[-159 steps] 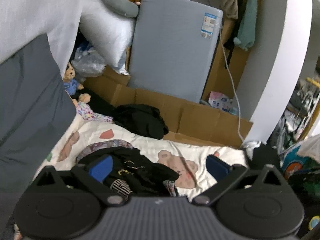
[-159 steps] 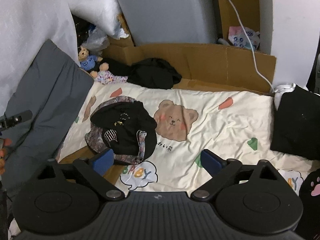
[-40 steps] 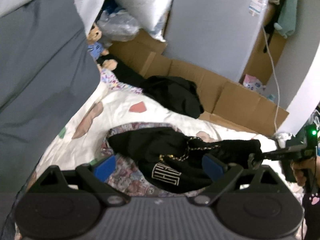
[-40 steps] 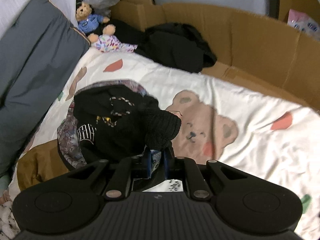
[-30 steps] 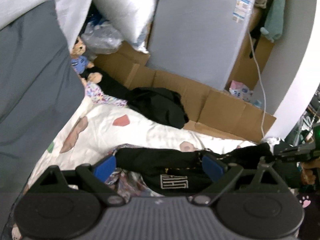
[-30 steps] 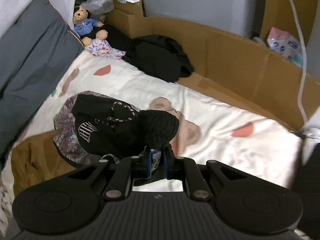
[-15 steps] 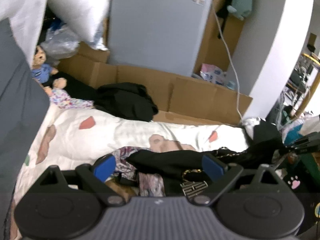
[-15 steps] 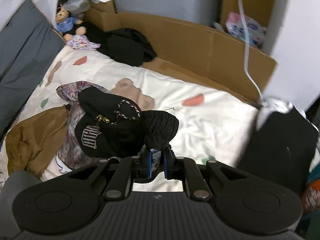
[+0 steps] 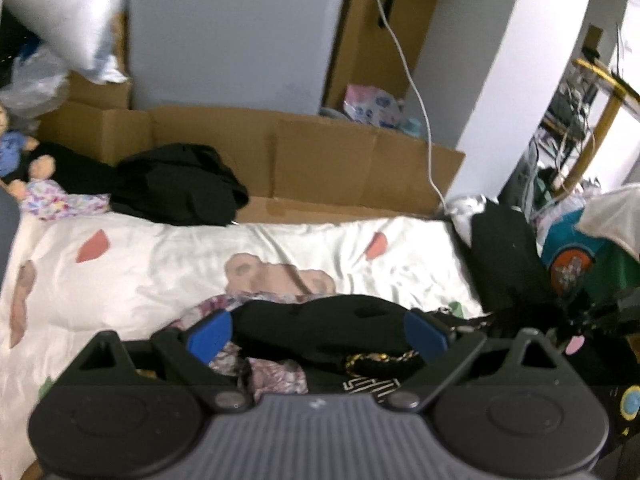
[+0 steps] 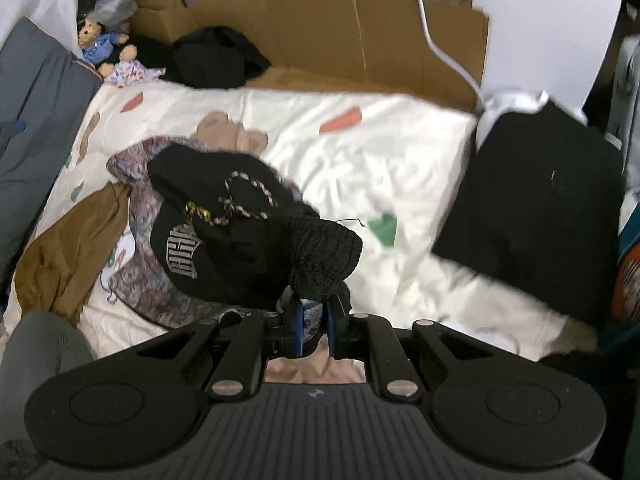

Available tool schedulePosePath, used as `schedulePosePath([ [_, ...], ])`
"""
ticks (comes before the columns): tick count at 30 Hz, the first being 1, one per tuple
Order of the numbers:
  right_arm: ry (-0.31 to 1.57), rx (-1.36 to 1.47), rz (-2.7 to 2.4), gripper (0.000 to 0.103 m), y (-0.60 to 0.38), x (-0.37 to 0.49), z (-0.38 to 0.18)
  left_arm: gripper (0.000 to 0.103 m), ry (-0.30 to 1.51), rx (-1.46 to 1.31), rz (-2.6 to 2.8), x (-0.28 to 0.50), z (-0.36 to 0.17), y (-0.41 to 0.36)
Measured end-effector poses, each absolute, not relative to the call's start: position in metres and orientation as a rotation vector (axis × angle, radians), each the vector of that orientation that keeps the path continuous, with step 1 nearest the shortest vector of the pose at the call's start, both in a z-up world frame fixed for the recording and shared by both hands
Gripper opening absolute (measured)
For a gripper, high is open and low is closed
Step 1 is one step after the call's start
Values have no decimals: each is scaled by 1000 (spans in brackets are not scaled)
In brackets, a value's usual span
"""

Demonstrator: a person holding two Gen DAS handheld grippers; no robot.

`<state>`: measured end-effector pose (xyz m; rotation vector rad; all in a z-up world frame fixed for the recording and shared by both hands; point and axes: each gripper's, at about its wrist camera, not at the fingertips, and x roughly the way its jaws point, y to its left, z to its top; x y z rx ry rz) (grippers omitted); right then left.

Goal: Fold clothes

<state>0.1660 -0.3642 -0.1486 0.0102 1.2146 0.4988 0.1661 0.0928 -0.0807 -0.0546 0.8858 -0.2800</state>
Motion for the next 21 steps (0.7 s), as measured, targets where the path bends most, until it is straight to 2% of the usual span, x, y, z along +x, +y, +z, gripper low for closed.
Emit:
schedulePosePath([
  [12,1271,168,570,12,-379,151,-216,95,996,3,-340,239,-153,33],
  [21,1269,244,588,12,-378,149,-235,94,1080,137,-452,309,-223,-37],
])
